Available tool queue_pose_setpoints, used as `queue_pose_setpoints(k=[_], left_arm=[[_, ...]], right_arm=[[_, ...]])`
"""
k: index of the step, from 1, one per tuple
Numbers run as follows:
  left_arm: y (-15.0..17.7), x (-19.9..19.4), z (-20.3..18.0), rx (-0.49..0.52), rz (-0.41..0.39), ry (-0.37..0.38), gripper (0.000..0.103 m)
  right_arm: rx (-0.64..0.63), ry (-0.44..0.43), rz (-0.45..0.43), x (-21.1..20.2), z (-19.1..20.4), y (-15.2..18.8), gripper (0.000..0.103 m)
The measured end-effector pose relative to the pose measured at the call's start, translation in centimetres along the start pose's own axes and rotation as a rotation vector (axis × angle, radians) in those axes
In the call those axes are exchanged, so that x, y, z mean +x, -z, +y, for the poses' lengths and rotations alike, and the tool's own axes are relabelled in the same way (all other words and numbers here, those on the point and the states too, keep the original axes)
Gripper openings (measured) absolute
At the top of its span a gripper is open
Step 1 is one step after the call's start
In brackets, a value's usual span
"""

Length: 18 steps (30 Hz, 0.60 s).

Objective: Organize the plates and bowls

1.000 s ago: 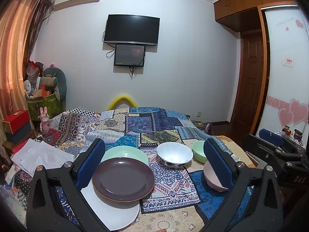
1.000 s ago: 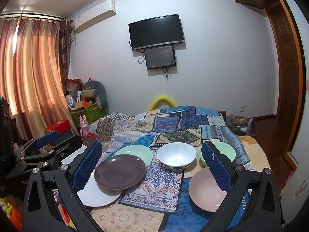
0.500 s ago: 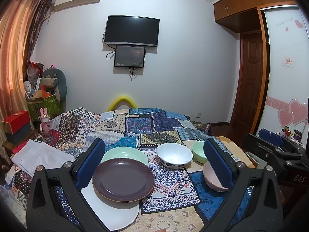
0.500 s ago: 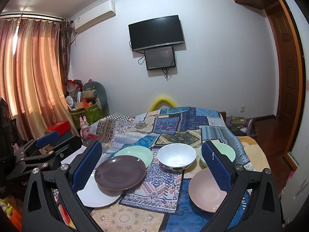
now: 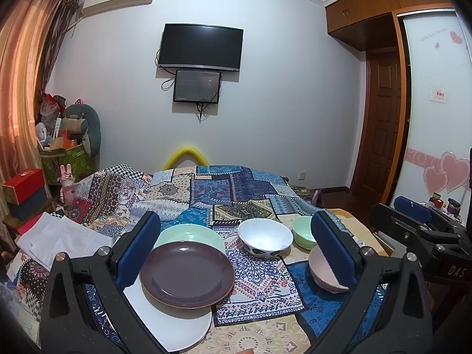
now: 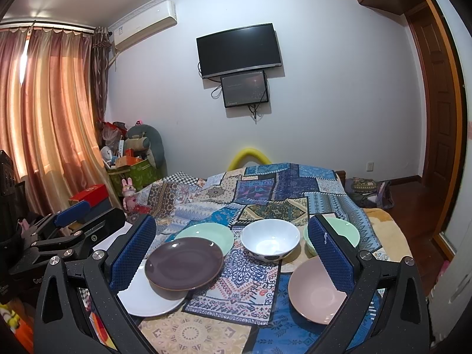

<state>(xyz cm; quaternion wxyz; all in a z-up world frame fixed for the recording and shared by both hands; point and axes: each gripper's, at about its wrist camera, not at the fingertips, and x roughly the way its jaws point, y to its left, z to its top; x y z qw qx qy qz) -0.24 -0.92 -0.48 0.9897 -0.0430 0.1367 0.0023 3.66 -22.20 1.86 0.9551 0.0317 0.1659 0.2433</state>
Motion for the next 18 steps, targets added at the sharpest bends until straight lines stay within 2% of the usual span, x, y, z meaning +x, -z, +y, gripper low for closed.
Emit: queue_pose_setpoints(k=[18], left_arm=[[-0.07,0.18,0.20,-0.010,0.002,0.009,0.103]], right_arm=[[-0.001,0.001,0.011,0.32,0.02,0.15,0.103]])
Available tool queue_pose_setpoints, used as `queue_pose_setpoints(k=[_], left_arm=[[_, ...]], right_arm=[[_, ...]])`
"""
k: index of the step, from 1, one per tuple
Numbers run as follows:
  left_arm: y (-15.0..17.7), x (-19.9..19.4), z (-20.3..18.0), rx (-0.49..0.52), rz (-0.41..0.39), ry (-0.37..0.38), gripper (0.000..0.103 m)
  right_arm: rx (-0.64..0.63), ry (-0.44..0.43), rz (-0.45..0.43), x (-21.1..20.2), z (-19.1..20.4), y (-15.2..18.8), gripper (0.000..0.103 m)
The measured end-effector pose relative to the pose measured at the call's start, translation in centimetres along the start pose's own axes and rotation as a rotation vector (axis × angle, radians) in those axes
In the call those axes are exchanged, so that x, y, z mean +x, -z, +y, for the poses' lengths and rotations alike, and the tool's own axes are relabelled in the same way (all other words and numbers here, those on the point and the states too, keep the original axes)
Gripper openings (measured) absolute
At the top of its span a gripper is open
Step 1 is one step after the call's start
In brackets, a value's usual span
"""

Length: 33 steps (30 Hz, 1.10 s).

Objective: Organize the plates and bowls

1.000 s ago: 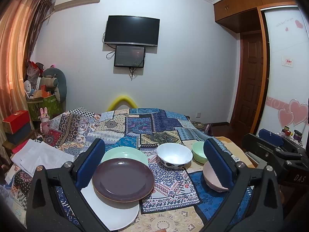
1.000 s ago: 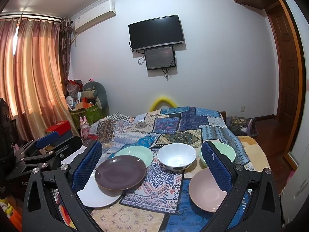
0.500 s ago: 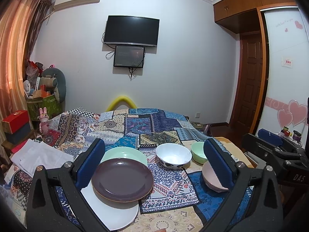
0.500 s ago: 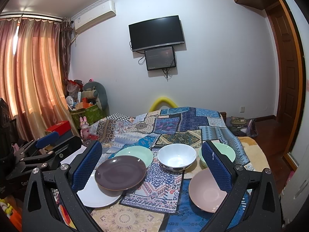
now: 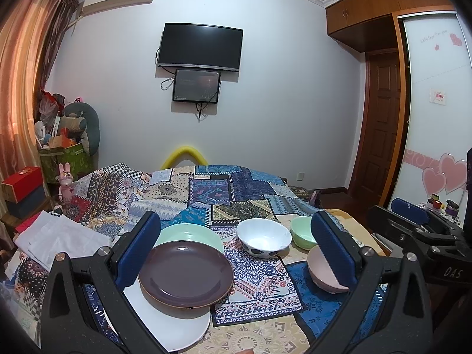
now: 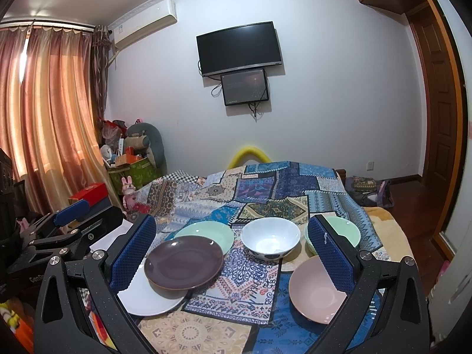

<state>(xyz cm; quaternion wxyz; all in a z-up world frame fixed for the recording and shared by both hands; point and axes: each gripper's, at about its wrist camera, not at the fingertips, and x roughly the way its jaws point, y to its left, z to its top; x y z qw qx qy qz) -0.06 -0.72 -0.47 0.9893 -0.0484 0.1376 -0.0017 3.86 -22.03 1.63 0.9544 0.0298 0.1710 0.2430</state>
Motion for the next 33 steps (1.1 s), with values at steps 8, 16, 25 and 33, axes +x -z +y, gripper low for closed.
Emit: queue_pose_setpoints(k=[8,16,25,33], left_arm=[[0.2,0.9,1.3,-0.018,0.016,0.025,0.103],[1.4,3.5,4.5,-0.024,0.088,0.003,0.103],[4.2,8.8,10.5,-0.027,0.226,-0.115,0.103],[7.4,14.0,16.3,-0.068,0.337,-0.103,0.103]], right_arm=[[-0.012,0.013,0.055,2.1,0.0,0.7,0.103],[-0.008,0.014,0.168,6.0,0.2,2.3,0.103],[0.006,0.010,0.303,11.6,0.5,4.3,0.102],[-0.052,0.009,0.421,16.2,1.9,6.0,0.099]])
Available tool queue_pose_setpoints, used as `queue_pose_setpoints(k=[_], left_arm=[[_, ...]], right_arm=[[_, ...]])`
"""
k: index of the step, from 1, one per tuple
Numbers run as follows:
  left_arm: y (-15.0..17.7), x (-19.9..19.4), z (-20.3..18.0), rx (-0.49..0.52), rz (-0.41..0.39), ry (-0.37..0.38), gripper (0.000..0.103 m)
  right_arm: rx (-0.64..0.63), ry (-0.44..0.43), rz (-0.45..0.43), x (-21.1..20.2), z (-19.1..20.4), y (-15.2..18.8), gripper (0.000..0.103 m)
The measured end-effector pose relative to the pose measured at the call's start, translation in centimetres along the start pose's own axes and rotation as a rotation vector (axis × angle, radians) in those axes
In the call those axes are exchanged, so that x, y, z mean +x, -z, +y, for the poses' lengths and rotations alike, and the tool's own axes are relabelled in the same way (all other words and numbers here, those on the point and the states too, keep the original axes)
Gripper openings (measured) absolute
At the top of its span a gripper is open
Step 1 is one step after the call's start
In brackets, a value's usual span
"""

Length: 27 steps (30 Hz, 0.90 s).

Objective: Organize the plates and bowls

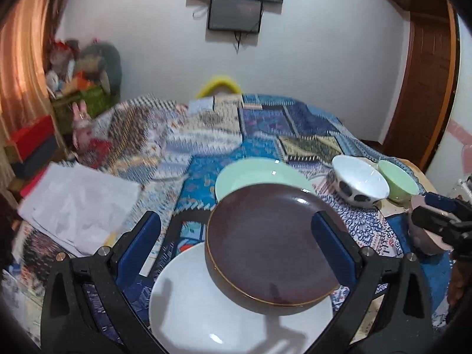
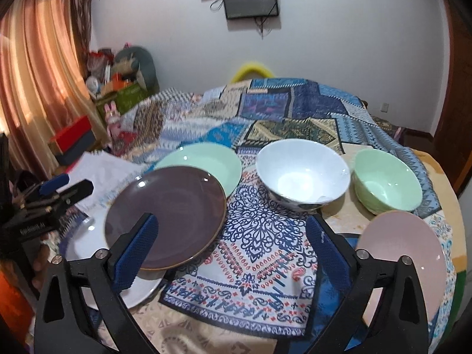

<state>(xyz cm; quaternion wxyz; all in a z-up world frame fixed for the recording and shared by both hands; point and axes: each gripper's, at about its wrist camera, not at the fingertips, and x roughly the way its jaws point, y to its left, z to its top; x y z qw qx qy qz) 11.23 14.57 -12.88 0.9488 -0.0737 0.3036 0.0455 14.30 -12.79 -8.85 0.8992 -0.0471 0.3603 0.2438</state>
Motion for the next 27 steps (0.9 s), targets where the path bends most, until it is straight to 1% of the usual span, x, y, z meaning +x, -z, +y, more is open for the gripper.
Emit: queue_pose_setpoints(k=[1,3,4,5,6,7,9,12,13,14,15,17,20,21,22,23,24,26,27], left_arm=[[-0.1,0.9,0.7,-0.007,0.025,0.021,0.103],[-0.2,2.1,1.3,-0.006,0.063,0.030,0.103],[-0.4,2.9,1.9,-0.008,0.088,0.038,0.099],[-0.5,3.5,2.1,-0.011,0.108,0.041,0.092],[-0.6,4.2,2.6,-0.020,0.137,0.040,0.089],[-0.7,4.8,3.0,-0.035,0.162,0.044,0.087],[-0.8,6.0,3.6,-0.045,0.198,0.053,0.086],[-0.8,7.3,3.7,0.009,0.218,0.002,0.084],[-0.8,7.8,3.8,0.023,0.231,0.000,0.083],[-0.8,8.2,3.9,0.024,0.244,0.005,0.082],[-0.7,8.6,4.0,0.020,0.260,0.017,0.082],[-0.7,9.6,4.3,0.015,0.295,0.035,0.079],[-0.7,10.8,4.6,0.006,0.339,0.049,0.072],[-0.6,11.2,4.7,0.005,0.354,0.058,0.071],[-0.6,11.3,4.6,0.005,0.363,0.063,0.067],[-0.5,11.6,4.7,0.003,0.377,0.070,0.063],[-0.4,11.8,4.7,0.002,0.392,0.084,0.061],[-0.2,12.1,4.6,0.003,0.413,0.099,0.051],[-0.1,12.3,4.6,0.005,0.423,0.104,0.049]], right_arm=[[-0.008,0.006,0.009,0.4,0.2,0.0,0.099],[-0.018,0.010,0.031,1.3,0.5,-0.1,0.099],[-0.017,0.008,0.048,1.9,0.6,-0.1,0.098],[-0.014,0.007,0.057,2.3,0.7,-0.2,0.098],[-0.009,0.003,0.071,2.8,0.7,-0.2,0.098],[-0.008,0.000,0.089,3.4,0.7,-0.2,0.098],[-0.009,0.000,0.116,4.3,0.7,-0.2,0.094],[-0.012,-0.001,0.162,5.5,0.8,0.0,0.091],[-0.008,-0.007,0.177,5.9,0.8,0.1,0.090],[-0.001,-0.019,0.198,6.3,0.7,0.3,0.086],[0.004,-0.025,0.216,6.7,0.7,0.3,0.078],[0.019,-0.033,0.247,7.4,0.6,0.5,0.072],[0.030,-0.032,0.272,8.0,0.5,0.7,0.070],[0.030,-0.035,0.276,8.2,0.6,0.7,0.066],[0.032,-0.042,0.283,8.3,0.7,0.7,0.065],[0.034,-0.050,0.290,8.4,0.7,0.8,0.061],[0.037,-0.061,0.294,8.6,0.8,0.8,0.057],[0.036,-0.079,0.299,8.8,1.0,0.8,0.055],[0.035,-0.084,0.299,8.9,1.1,0.8,0.052]])
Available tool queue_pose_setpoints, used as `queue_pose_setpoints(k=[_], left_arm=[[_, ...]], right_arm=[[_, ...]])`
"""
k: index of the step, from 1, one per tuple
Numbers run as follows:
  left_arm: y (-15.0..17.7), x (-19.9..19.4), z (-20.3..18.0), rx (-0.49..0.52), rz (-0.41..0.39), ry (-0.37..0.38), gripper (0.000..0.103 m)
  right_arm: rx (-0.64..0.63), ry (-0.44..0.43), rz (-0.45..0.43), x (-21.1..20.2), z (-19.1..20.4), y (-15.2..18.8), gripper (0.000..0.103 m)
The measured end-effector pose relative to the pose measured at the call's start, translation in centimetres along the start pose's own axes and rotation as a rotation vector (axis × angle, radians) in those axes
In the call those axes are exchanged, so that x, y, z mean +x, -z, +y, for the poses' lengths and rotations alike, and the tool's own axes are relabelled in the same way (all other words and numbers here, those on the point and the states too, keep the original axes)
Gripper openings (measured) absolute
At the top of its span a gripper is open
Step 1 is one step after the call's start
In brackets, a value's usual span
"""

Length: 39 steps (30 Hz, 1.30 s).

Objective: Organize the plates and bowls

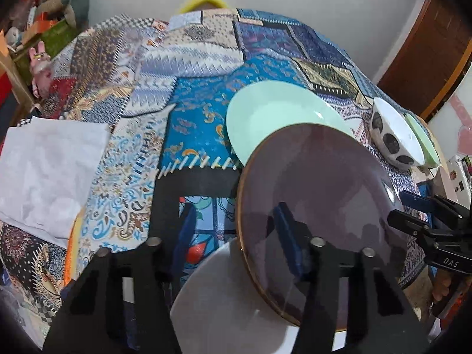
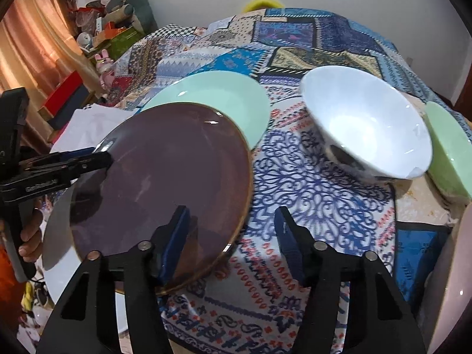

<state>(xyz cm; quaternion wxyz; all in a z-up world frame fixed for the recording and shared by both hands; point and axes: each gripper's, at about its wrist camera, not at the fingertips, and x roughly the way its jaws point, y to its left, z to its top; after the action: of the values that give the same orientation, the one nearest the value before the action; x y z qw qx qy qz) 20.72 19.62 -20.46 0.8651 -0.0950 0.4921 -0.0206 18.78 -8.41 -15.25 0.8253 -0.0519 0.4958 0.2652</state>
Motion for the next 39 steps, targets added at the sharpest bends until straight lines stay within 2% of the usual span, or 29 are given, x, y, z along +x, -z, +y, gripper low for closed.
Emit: queue_pose_setpoints(k=[5,8,11,22,39], left_arm=[[-0.2,0.1,-0.2,0.007,0.017,0.037,0.036],[-0.4,0.2,-0.4,0.006,0.034,0.063,0.031],[-0.6,0.4,-0.6,0.007,0.053,0.080,0.030],[-0.4,-0.3,-1.3,0.014,0.053,0.028,0.030],[0.6,-2.7,-3.8,-0.001,0.031,0.049,0.030]], right_arm=[[0.002,-0.038,0.019,0.7,0.4,-0.2,0.042],[0.003,-0.035,0.021,0.9,0.4,-0.4,0.041],[0.024,-0.046,0.024,0.9,0.1,-0.5,0.038],[0.113,-0.096,0.030,0.6,-0.5,-0.6,0.035],[0.136,-0.096,-0.060,-3.0,-1.8,0.0,0.035]])
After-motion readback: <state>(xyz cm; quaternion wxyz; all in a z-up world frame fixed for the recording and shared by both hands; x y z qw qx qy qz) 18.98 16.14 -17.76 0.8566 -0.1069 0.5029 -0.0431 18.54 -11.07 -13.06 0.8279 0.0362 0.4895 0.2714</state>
